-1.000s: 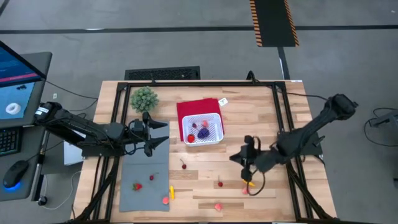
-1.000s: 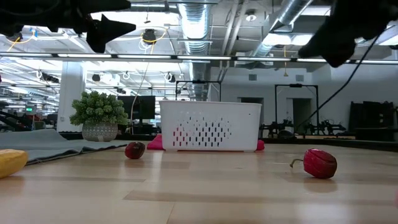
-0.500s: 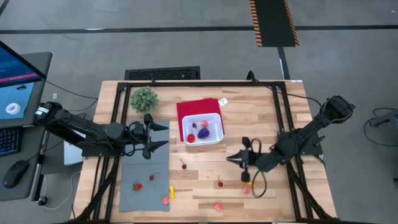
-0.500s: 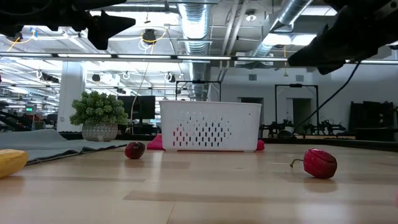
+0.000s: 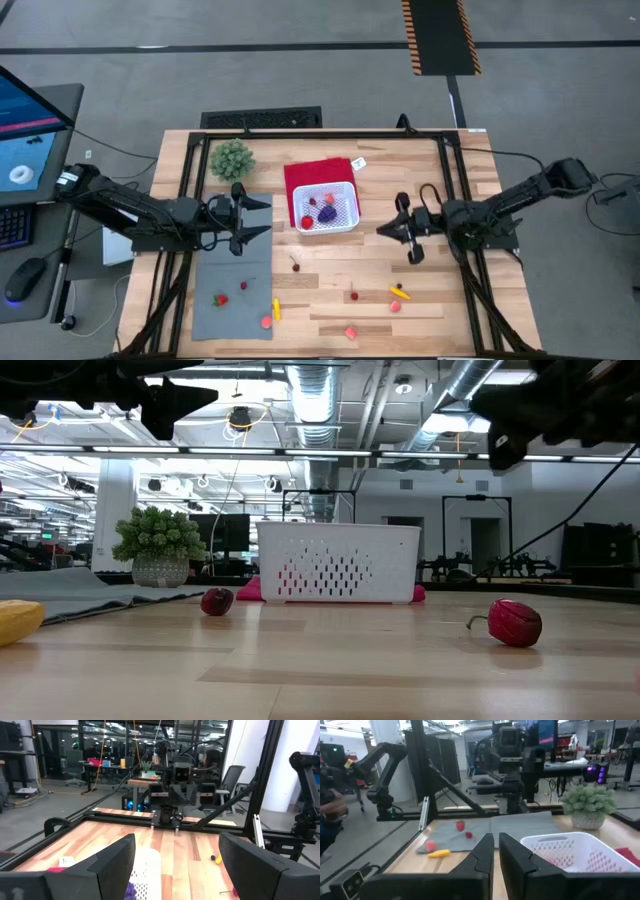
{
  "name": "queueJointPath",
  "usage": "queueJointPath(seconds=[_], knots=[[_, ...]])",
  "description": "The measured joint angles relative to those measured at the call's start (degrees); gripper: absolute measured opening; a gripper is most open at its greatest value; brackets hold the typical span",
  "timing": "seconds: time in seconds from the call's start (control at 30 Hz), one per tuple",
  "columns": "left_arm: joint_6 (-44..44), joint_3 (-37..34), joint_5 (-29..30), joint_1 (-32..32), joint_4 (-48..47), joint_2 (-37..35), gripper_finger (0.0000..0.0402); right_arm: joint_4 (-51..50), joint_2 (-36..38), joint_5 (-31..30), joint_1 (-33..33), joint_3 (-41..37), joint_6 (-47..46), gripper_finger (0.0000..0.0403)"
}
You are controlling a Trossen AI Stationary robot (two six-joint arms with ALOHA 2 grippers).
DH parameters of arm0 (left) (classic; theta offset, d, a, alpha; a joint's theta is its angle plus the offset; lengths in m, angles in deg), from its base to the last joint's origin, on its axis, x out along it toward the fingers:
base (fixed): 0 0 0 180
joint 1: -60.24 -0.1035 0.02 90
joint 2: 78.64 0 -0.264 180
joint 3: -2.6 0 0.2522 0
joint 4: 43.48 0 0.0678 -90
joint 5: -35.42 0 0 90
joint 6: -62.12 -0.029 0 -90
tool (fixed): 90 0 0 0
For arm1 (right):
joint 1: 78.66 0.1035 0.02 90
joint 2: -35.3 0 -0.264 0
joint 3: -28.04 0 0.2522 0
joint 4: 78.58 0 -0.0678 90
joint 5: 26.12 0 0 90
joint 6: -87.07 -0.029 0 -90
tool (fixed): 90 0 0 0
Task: Pick and placing Produce into tupperware
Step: Put the red right cherry into the white bin
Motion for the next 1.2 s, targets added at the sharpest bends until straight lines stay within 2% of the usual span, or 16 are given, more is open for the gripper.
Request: queueJointPath(seconds=[0.17, 0.23, 0.3, 0.4, 0.57, 0.93, 1.03, 1.2], knots=[[0.71, 0.0, 0.13, 0.0, -3.52, 0.08, 0.0277, 2.0, 0.19, 17.7, -13.04, -1.9, -4.11, 0.0044], [0.88, 0.0, 0.15, 0.0, -5.43, 0.1, 0.0277, 2.84, -0.04, 24.36, -16.43, -2.42, -5.27, 0.004], [2.53, 0.0, 0.25, 0.0, -6.73, 0.54, 0.0277, 3.36, -0.4, 28.47, -17.75, -2.42, -5.35, 0.0036], [6.89, 0.1, 1.42, 0.0, -9.47, 1.97, 0.0277, 3.93, -0.68, 28.74, -17.88, -2.42, -4.65, 0.0031], [17.94, 4.64, 6.1, -0.03, -22.46, 6.39, 0.0277, 3.33, -0.7, 28.66, -18.18, -2.42, -3.31, 0.0028], [20.47, 18.21, -6.68, 0.28, -44.96, 19.14, 0.0277, -1.95, -0.7, 28.58, -18.25, -2.42, -2.41, 0.0034], [21.7, 20.17, -9.96, 0.28, -44.46, 23.03, 0.0277, -1.99, -0.7, 28.6, -18.18, -2.42, -2.71, 0.0031], [19.18, 22.44, -10.93, 0.39, -46.17, 29.75, 0.0277, -1.96, -0.7, 28.58, -17.78, -2.42, -3.88, 0.0029]])
